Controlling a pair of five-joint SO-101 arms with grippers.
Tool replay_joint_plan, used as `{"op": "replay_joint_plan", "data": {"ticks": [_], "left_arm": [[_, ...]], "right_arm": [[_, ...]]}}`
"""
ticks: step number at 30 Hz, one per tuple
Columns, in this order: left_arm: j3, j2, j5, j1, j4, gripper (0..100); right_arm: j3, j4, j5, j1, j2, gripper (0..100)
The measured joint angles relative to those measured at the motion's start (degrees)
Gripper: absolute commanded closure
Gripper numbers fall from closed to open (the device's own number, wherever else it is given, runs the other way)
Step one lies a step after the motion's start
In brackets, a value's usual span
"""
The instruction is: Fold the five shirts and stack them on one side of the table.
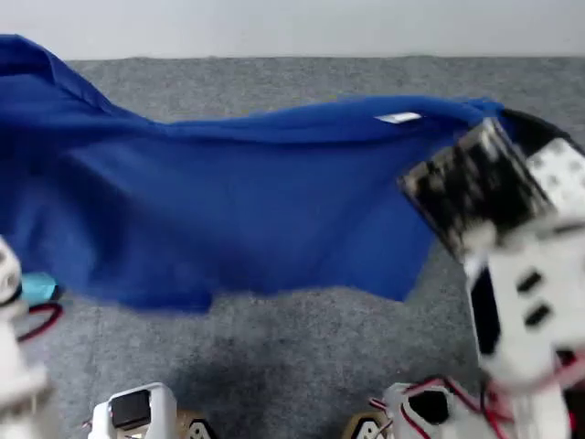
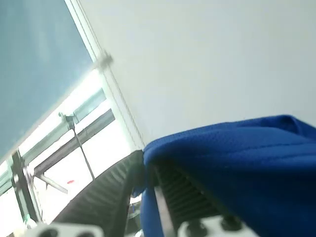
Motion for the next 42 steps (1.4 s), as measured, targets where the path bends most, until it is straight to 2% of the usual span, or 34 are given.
{"op": "replay_joint_plan", "data": {"ticks": [6,10,15,18,22,27,30,35,42], "left_arm": [[-2.3,-0.1,0.0,1.0,0.2,98],[-1.7,-0.1,-1.0,2.4,5.4,98],[8.4,-0.1,-9.6,9.0,11.6,98],[17.7,0.1,-12.0,11.2,12.0,98],[32.2,0.6,-12.2,12.4,5.2,98],[49.6,0.9,-12.3,12.4,-11.0,99],[55.2,3.5,-12.0,13.1,-20.0,99],[53.6,14.4,-12.0,13.2,-29.3,99],[37.5,35.4,-12.0,13.2,-33.1,99]], "right_arm": [[-0.1,0.0,2.1,5.5,-3.6,98.8],[0.5,2.3,3.1,6.1,-3.2,98.8],[8.9,3.6,3.4,6.2,3.8,98.8],[16.4,3.1,3.4,6.2,7.6,98.8],[25.8,-1.7,3.4,6.2,12.3,98.8],[35.1,-13.0,3.4,5.5,16.4,98.8],[39.0,-20.4,3.3,4.8,18.5,98.8],[43.1,-31.1,3.3,4.7,21.6,98.8],[43.4,-47.4,3.2,4.4,28.6,98.8]]}}
